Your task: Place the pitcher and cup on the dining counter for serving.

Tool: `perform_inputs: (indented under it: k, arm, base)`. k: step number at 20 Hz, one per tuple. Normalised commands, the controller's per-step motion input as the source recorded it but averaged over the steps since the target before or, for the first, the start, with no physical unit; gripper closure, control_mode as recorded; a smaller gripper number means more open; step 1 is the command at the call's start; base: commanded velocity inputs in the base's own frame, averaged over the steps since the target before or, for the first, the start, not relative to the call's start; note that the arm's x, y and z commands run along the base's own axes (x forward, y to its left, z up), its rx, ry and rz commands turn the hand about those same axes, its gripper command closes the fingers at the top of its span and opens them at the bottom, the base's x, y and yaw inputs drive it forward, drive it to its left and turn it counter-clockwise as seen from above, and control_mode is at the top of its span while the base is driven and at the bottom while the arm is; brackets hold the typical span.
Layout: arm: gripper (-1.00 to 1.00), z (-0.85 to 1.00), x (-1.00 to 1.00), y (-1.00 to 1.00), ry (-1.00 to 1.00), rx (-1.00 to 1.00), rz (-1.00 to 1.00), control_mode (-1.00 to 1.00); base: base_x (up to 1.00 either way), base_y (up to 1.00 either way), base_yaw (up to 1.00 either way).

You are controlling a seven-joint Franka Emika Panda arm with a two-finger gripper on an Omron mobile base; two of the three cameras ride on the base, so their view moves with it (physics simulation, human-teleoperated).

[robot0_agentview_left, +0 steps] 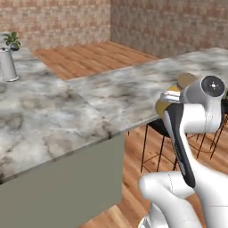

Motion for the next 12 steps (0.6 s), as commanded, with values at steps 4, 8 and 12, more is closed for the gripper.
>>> perform_inputs:
  k: [4, 8, 12]
  arm:
    - [1.0, 0.0, 0.0, 0.0, 0.0, 0.0, 0.0, 1.0]
    - [1.0, 0.0, 0.0, 0.0, 0.0, 0.0, 0.0, 1.0]
    - [1.0, 0.0, 0.0, 0.0, 0.0, 0.0, 0.0, 1.0]
  base:
    - [0.93, -0.82, 0.43]
    - [0.78, -0.6, 0.22]
    - [0.86, -0.44, 0.12]
